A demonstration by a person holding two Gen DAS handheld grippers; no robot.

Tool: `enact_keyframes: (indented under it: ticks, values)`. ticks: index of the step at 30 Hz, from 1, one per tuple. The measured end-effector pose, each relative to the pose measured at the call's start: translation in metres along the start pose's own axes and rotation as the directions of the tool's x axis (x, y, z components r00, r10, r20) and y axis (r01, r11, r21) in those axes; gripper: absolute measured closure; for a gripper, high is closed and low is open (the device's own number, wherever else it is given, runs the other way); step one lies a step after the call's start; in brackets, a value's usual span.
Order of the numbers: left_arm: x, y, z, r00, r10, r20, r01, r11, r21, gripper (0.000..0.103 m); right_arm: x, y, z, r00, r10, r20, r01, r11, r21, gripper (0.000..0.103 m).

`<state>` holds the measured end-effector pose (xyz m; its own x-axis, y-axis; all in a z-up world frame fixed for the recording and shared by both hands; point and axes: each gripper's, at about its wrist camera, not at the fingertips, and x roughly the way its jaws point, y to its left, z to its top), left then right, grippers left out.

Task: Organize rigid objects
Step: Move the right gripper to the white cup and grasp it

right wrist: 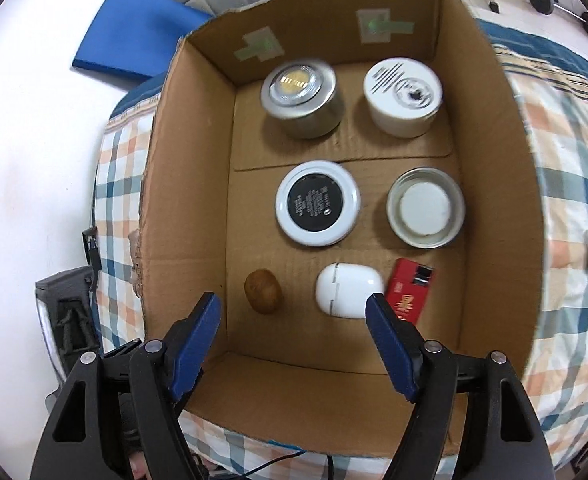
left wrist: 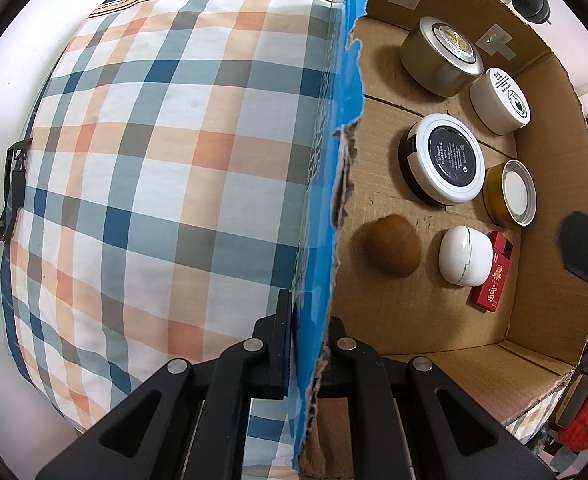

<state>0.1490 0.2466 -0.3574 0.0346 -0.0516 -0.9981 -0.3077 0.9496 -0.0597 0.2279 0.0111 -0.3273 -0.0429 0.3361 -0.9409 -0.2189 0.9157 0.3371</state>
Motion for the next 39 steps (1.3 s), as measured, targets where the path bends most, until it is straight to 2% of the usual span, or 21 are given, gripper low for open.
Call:
enact_keyframes:
  ticks: [7, 12, 14, 15, 17, 20, 26, 31, 35, 37, 39]
  values:
    - [-0.001, 0.000, -0.002, 1.000, 0.000, 0.002, 0.000, 1.000, -0.003, 0.098, -0.039, -0.035, -0.002, 0.997, -0.011, 0.070, 0.007, 0.998, 0.055, 0.025]
    - [-0.002, 0.001, -0.002, 1.000, -0.001, 0.001, 0.001, 1.000, -0.005, 0.098, -0.071, -0.071, 0.005, 0.983, -0.101, 0.152, 0.083, 0.990, 0.117, 0.024]
    - [-0.002, 0.002, -0.002, 1.000, -0.001, 0.002, 0.001, 1.000, -0.009, 0.098, -0.085, -0.084, 0.008, 0.963, -0.190, 0.191, 0.167, 0.977, 0.130, 0.020]
    - [-0.002, 0.003, -0.003, 1.000, -0.001, 0.002, 0.001, 1.000, -0.010, 0.098, -0.091, -0.089, 0.010, 0.941, -0.260, 0.217, 0.237, 0.963, 0.125, 0.018]
    - [-0.002, 0.003, -0.002, 1.000, -0.001, 0.002, 0.001, 1.000, -0.011, 0.098, -0.100, -0.098, 0.011, 0.911, -0.334, 0.243, 0.312, 0.942, 0.124, 0.017]
    - [-0.002, 0.003, -0.003, 1.000, -0.001, 0.001, 0.001, 1.000, -0.011, 0.098, -0.104, -0.106, 0.012, 0.903, -0.355, 0.240, 0.337, 0.934, 0.115, 0.017]
    - [-0.001, 0.004, -0.002, 1.000, 0.002, -0.002, -0.002, 1.000, -0.011, 0.098, -0.103, -0.104, 0.005, 0.897, -0.363, 0.252, 0.354, 0.932, 0.082, 0.015]
    - [0.000, 0.002, -0.002, 1.000, 0.005, -0.001, -0.005, 1.000, -0.015, 0.098, -0.093, -0.116, 0.004, 0.905, -0.359, 0.227, 0.340, 0.933, 0.121, 0.014]
    - [0.002, 0.002, -0.002, 1.000, 0.010, 0.000, -0.010, 1.000, -0.017, 0.098, -0.088, -0.153, 0.011, 0.917, -0.350, 0.192, 0.301, 0.922, 0.242, 0.014]
    - [0.002, 0.001, -0.002, 1.000, 0.015, 0.002, -0.015, 1.000, -0.016, 0.098, -0.084, -0.186, 0.013, 0.923, -0.344, 0.173, 0.267, 0.896, 0.355, 0.014]
    - [0.002, 0.001, -0.003, 1.000, 0.016, 0.004, -0.016, 1.000, -0.017, 0.098, -0.077, -0.228, 0.014, 0.933, -0.330, 0.146, 0.221, 0.842, 0.492, 0.014]
